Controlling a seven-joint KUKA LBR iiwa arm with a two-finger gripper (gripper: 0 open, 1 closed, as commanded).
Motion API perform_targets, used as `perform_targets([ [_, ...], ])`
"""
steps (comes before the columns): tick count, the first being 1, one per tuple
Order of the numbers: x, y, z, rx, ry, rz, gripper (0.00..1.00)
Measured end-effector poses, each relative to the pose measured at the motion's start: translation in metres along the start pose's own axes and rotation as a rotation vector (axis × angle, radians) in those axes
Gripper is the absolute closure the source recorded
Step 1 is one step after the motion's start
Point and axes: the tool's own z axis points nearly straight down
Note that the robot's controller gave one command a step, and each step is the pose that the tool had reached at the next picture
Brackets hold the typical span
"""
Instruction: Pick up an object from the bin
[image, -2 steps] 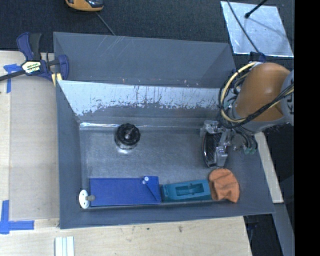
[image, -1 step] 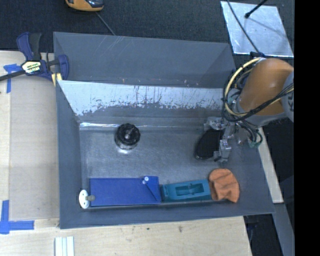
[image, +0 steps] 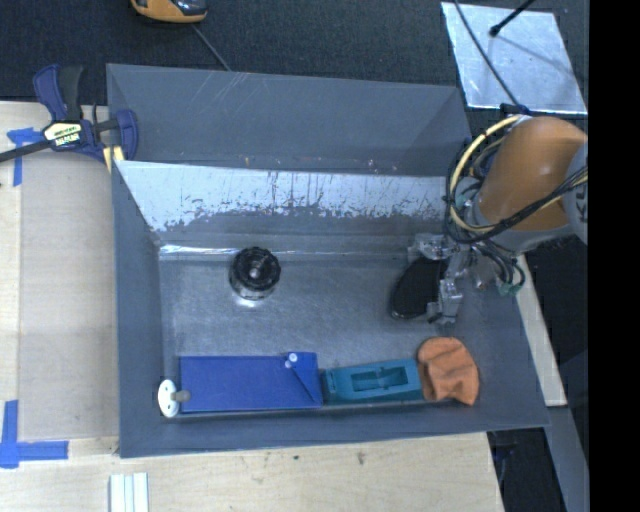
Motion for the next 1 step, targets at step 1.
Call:
perform_targets([
  [1,0.0017,0.004,0.0009,0.005,-0.004,0.007,1.0],
])
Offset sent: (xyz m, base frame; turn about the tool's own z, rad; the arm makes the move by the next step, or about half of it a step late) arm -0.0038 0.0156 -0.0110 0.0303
